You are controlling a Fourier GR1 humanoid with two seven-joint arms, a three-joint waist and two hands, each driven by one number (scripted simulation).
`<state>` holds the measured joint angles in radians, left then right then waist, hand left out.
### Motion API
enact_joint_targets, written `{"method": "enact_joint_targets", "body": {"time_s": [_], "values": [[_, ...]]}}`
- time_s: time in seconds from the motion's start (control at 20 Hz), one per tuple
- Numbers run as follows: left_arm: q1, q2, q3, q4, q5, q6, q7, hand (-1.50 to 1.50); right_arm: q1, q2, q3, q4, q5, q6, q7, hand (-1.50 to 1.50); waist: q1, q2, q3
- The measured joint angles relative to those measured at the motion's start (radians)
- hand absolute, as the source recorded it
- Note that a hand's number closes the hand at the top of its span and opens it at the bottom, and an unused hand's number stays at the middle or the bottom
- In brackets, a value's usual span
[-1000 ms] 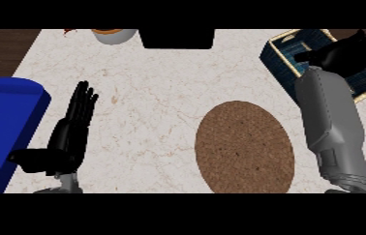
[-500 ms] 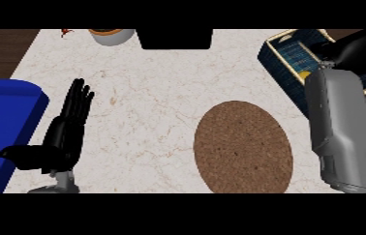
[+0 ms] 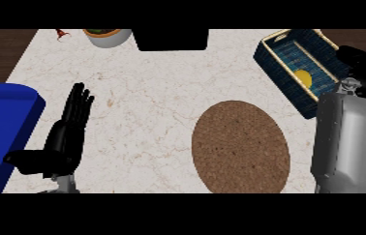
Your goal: Pick the lemon from the placemat and place it in the basket
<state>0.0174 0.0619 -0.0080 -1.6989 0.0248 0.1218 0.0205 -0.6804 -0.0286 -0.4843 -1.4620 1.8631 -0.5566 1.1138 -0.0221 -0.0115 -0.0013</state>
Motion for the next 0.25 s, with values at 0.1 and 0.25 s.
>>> {"method": "enact_joint_targets", "body": {"time_s": [0.1,0.25], "values": [[0.001,-0.004,-0.005,0.003,-0.004,0.0,-0.006,0.0,0.067,0.012,0.052,-0.123,-0.015,0.039,0.006,-1.5,0.002,0.001,0.0],[-0.008,-0.007,-0.007,-0.008,-0.005,0.004,0.012,0.0,0.154,0.023,0.137,-0.291,-0.057,0.083,0.013,-1.5,0.006,0.002,0.001]]}}
